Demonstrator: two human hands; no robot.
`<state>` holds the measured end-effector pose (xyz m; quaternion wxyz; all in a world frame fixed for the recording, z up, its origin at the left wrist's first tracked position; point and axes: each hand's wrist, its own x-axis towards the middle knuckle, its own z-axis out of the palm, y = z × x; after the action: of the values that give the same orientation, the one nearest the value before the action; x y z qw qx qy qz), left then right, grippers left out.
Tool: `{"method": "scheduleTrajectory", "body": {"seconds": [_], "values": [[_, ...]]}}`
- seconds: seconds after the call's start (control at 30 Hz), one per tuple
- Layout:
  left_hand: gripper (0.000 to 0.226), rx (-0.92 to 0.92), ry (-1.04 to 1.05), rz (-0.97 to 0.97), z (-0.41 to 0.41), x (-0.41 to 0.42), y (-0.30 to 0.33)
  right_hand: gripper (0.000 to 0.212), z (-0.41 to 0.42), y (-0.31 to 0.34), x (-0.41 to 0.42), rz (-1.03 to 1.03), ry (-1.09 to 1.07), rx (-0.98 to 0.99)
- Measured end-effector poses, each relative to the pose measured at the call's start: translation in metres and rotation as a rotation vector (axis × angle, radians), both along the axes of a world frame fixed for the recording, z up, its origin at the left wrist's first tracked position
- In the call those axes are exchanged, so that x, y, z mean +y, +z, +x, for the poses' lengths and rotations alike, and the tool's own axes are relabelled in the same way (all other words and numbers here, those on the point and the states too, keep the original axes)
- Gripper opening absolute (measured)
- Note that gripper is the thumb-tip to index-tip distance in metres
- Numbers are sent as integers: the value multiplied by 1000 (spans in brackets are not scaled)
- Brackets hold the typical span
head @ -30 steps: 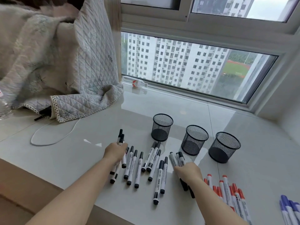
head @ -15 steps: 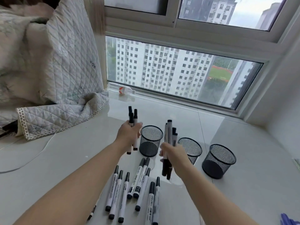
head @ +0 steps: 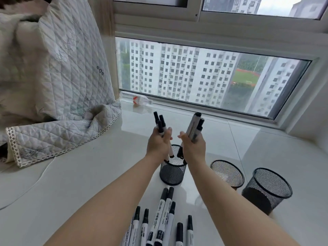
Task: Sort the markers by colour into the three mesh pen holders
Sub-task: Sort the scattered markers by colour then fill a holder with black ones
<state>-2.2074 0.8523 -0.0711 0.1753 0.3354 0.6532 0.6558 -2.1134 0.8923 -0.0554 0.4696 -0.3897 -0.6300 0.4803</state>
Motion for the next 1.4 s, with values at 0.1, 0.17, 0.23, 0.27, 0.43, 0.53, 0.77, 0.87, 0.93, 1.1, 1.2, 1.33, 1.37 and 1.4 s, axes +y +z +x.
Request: {"method": "scheduleTrajectory", "body": {"seconds": [0.1,0.17,0.23,0.27,0.43,0.53,0.77,0.87,0.93,1.1,1.2,1.33,1.37,1.4], "values": [[17,3,-17,-71,0,-3,-21,24,-1,-20,-4,-24,22,-82],[16,-5,-47,-105,2,-4,-30,25,-1,-30,-8,-83,35,-86],[13,-15,-61,-107,7,-7,-34,23,-1,-38,-13,-120,43,-85],[12,-26,-59,-99,9,-9,-34,21,0,-40,-15,-130,41,-79],[13,-30,-44,-96,18,-19,-36,17,8,-40,-23,-170,16,-37],[12,-55,-68,-119,21,-25,-35,14,15,-38,-29,-210,47,7],[25,-200,-139,-79,23,-41,-22,32,30,-26,-37,-176,129,-63],[52,-179,-128,-146,23,-57,-18,68,42,-24,-45,-85,136,-249],[52,-120,-68,-200,22,-73,-17,71,53,-23,-55,68,93,-365],[27,83,72,-374,21,-135,-30,52,89,-39,-95,306,-37,-482],[29,258,148,-554,27,-169,-46,42,108,-58,-117,193,-35,-605],[50,319,195,-765,43,-197,-64,48,124,-81,-144,86,35,-847],[58,330,181,-808,47,-201,-68,53,127,-85,-150,82,44,-894],[64,355,168,-849,52,-203,-70,58,129,-88,-155,87,59,-938]]}}
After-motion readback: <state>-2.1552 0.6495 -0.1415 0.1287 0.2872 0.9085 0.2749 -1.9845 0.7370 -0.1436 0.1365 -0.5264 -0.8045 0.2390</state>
